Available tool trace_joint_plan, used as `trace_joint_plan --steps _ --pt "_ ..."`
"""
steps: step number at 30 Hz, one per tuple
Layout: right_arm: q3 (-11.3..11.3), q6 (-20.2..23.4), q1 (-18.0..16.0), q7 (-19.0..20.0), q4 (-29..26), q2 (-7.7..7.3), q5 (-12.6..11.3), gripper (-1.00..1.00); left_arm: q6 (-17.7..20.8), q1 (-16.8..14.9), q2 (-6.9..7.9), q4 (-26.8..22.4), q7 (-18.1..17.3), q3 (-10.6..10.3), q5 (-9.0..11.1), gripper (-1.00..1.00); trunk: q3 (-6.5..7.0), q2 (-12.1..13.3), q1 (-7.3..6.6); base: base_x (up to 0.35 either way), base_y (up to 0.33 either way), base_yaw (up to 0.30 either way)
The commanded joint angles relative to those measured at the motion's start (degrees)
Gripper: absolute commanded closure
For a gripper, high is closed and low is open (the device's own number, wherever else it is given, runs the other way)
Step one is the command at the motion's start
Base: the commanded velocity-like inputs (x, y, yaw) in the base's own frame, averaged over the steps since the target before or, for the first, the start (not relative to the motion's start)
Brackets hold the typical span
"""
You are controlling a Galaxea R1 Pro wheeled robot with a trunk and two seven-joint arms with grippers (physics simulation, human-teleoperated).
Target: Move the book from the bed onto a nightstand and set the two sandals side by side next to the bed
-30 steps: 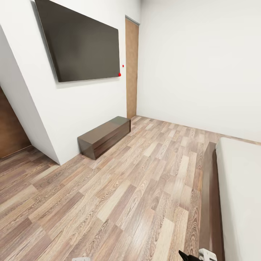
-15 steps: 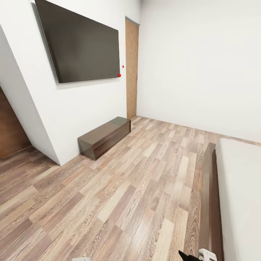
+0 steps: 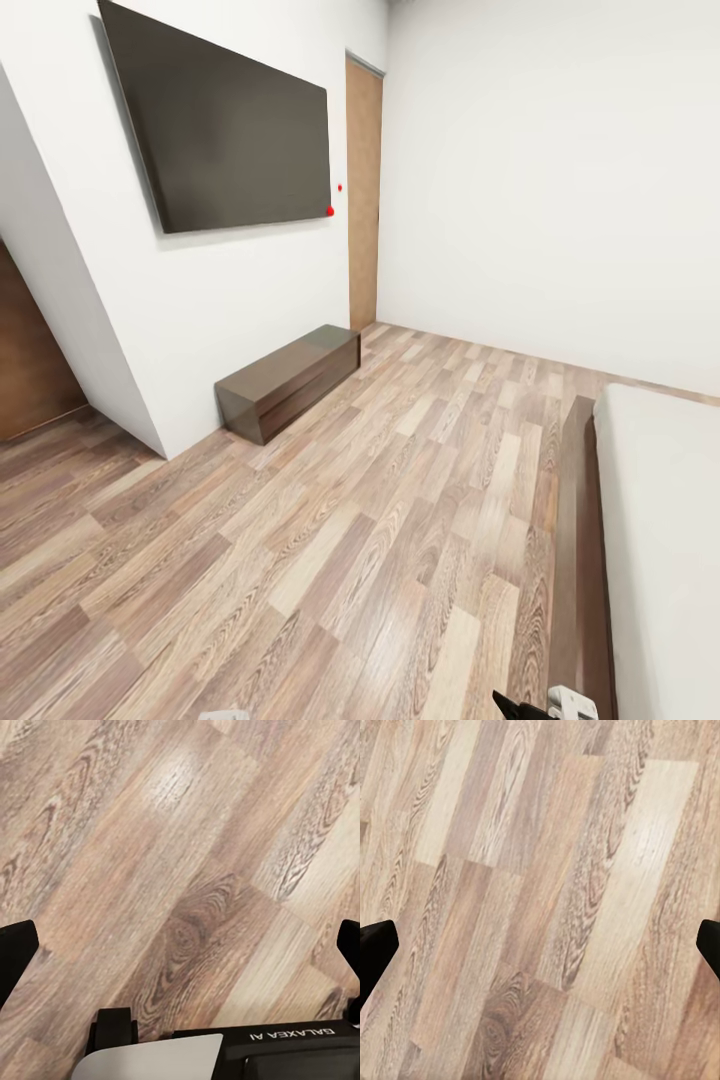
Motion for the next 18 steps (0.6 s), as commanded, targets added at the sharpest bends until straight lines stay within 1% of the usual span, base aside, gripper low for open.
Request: trace_joint_plan --steps 1,18 --pt "0.5 -0.4 -0.1 0.3 0.3 0.01 -0.4 -1.0 -0.1 0.0 0.01 0.1 -0.3 0.4 0.1 -1.0 0.03 0.0 0.0 0.0 0.0 0.0" --pt "0.5 -0.4 -0.1 0.3 0.2 0.01 -0.4 -1.0 -0.1 0.0 0.01 0.1 -0.3 0.4 0.1 -1.0 1.6 0.0 0.0 0.0 0.0 0.0"
